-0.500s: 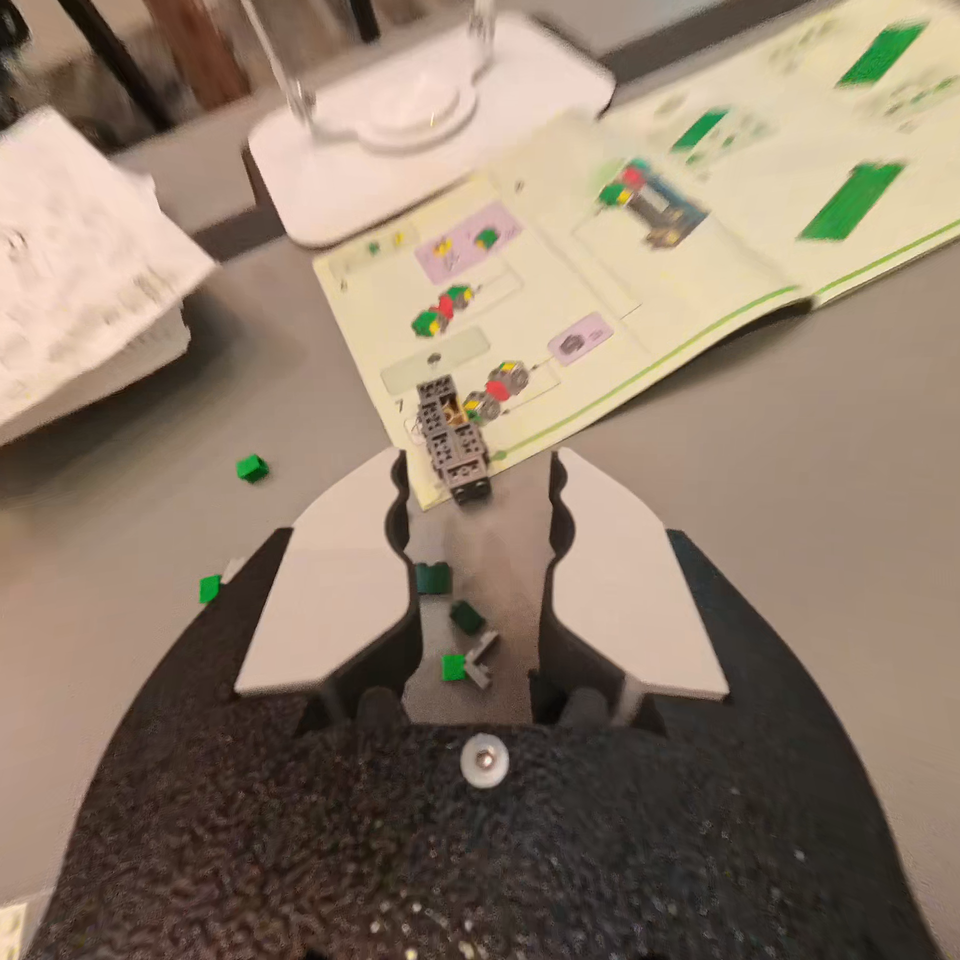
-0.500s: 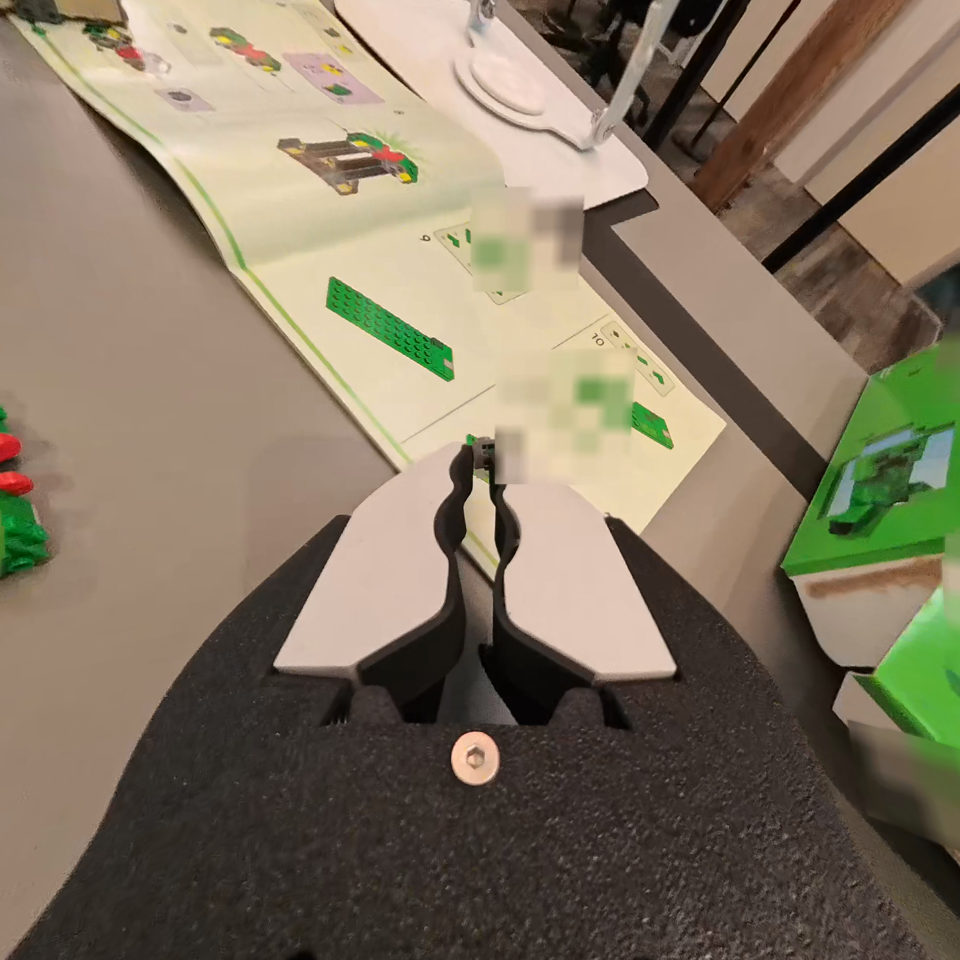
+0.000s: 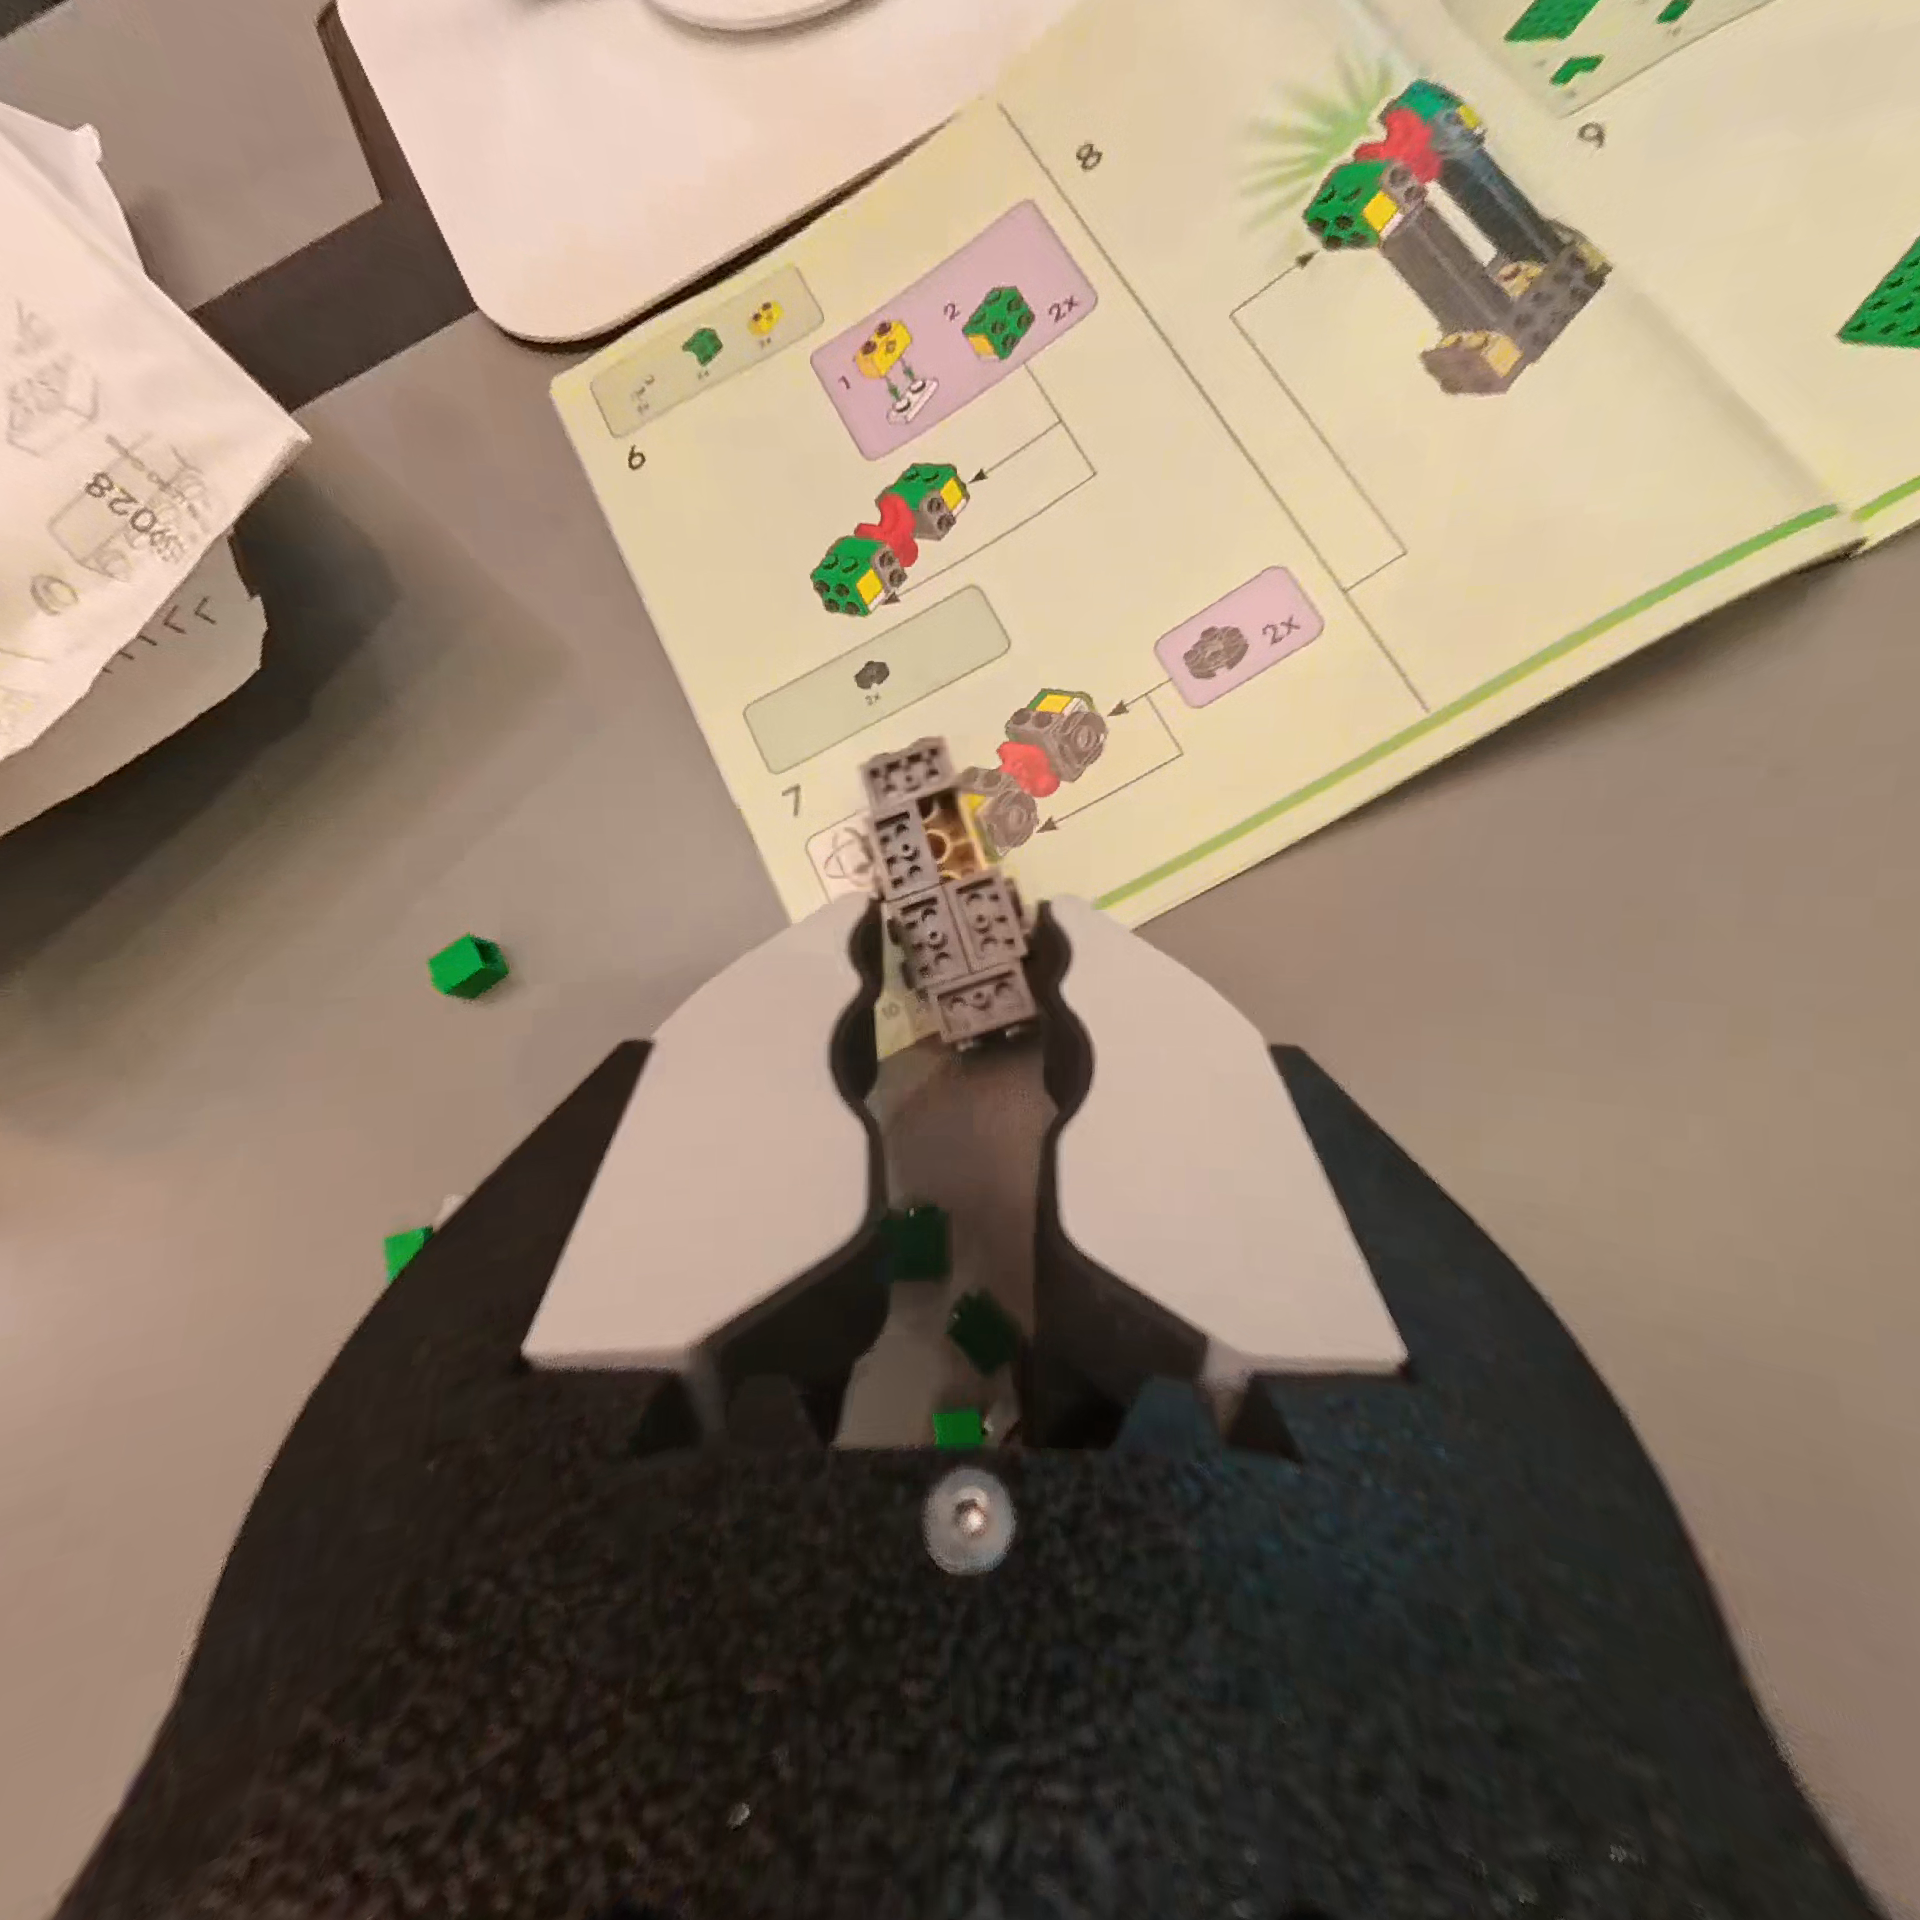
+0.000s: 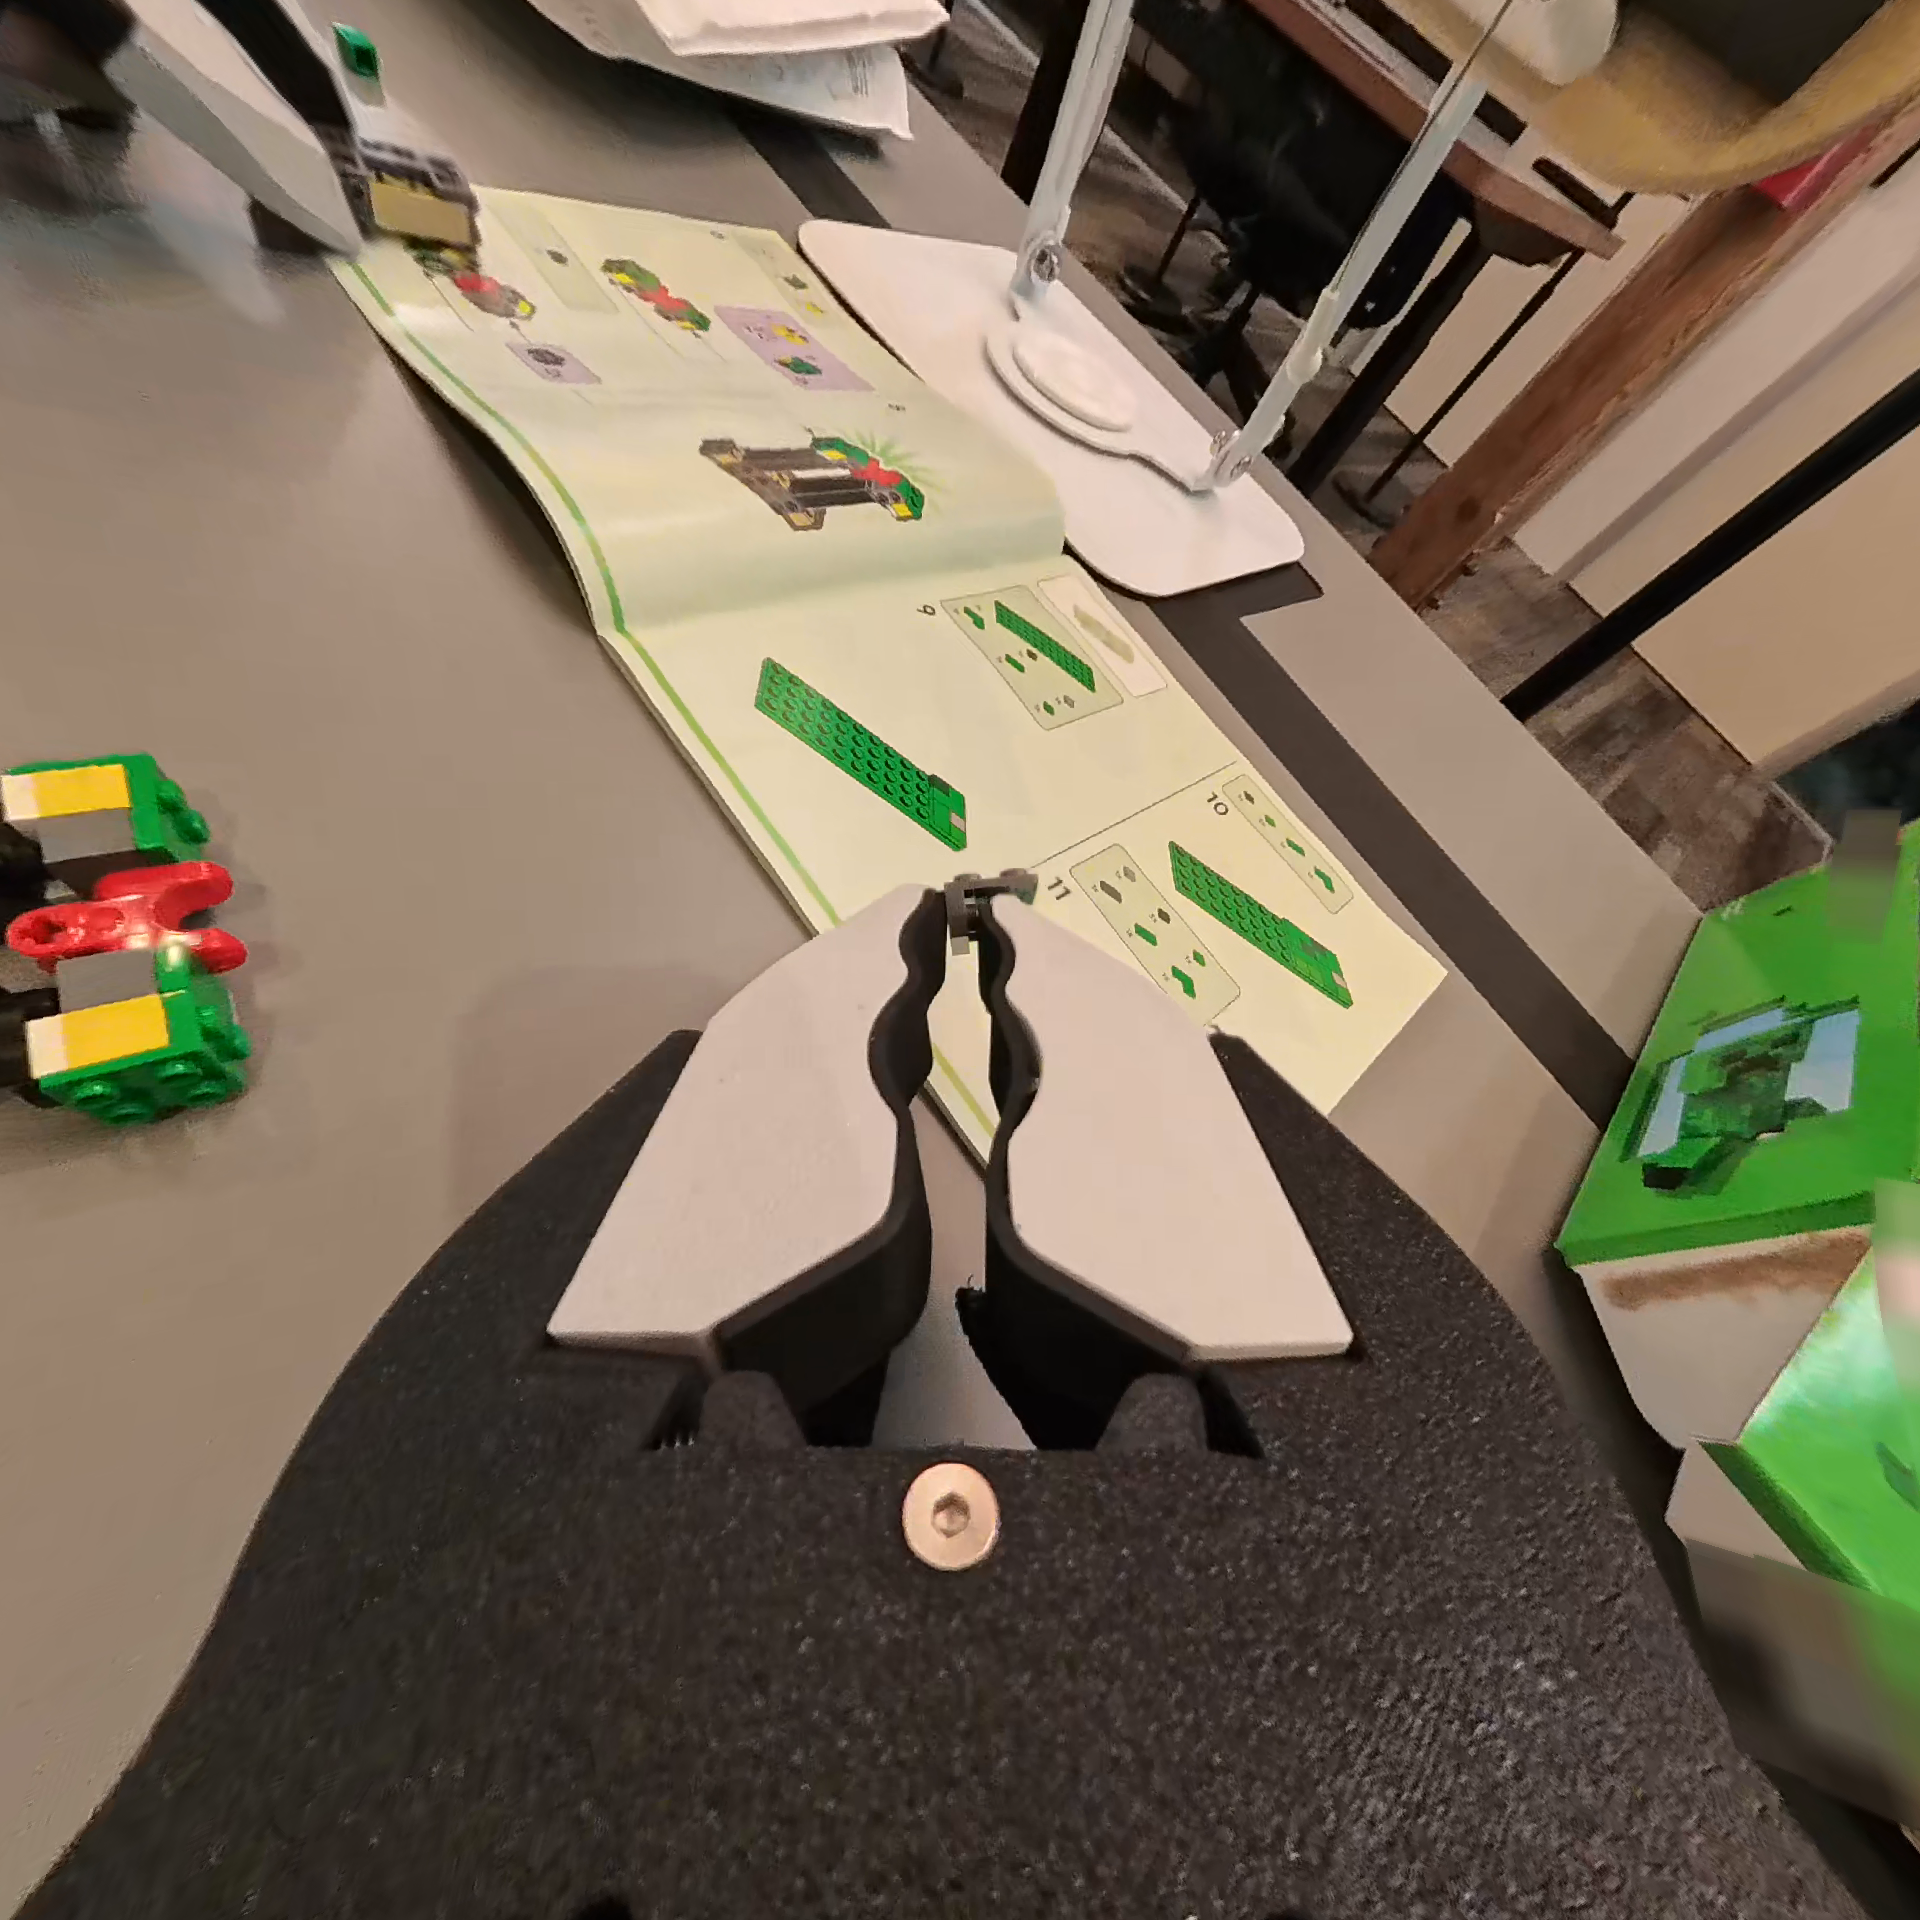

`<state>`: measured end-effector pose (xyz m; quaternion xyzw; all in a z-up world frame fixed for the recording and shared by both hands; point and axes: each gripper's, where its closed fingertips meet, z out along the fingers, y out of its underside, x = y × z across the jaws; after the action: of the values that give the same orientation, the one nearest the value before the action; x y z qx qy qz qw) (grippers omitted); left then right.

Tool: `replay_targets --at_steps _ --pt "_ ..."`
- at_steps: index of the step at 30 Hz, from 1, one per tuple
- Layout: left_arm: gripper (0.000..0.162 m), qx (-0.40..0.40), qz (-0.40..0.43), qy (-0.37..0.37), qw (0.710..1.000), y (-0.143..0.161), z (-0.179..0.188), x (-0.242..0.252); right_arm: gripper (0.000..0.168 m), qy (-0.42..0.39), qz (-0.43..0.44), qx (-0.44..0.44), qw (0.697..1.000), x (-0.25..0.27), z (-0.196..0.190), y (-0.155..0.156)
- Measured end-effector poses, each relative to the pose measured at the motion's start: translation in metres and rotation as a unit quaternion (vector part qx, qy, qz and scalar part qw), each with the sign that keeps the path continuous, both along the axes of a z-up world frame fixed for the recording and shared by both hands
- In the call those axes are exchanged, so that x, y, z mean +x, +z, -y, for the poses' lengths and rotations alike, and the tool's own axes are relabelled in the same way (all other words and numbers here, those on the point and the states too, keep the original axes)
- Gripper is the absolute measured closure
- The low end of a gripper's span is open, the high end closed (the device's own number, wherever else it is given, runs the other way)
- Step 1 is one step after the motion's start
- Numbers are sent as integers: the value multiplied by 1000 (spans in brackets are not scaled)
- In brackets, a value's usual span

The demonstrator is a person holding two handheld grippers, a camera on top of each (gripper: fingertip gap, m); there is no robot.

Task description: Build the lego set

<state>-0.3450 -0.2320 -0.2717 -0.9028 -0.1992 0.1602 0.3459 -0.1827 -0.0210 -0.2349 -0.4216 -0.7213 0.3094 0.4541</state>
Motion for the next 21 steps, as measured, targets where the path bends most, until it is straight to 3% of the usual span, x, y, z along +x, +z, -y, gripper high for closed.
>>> replay_targets --at_steps 5,9,12,16,21 --pt "136 24 -37 -41 998 17 -11 19 163 36 -14 -1 999 2 13 4" --pt "137 102 -19 -136 985 37 -40 78 163 93 3 1 996 9 33 1" --pt "137 121 2 -207 971 36 -56 124 163 133 70 -13 989 28 46 -12" --pt "137 158 21 -264 951 39 -67 161 163 138 116 -11 984 52 45 -26" --pt "137 192 36 -289 937 42 -71 173 163 138 138 -12 981 63 42 -31"
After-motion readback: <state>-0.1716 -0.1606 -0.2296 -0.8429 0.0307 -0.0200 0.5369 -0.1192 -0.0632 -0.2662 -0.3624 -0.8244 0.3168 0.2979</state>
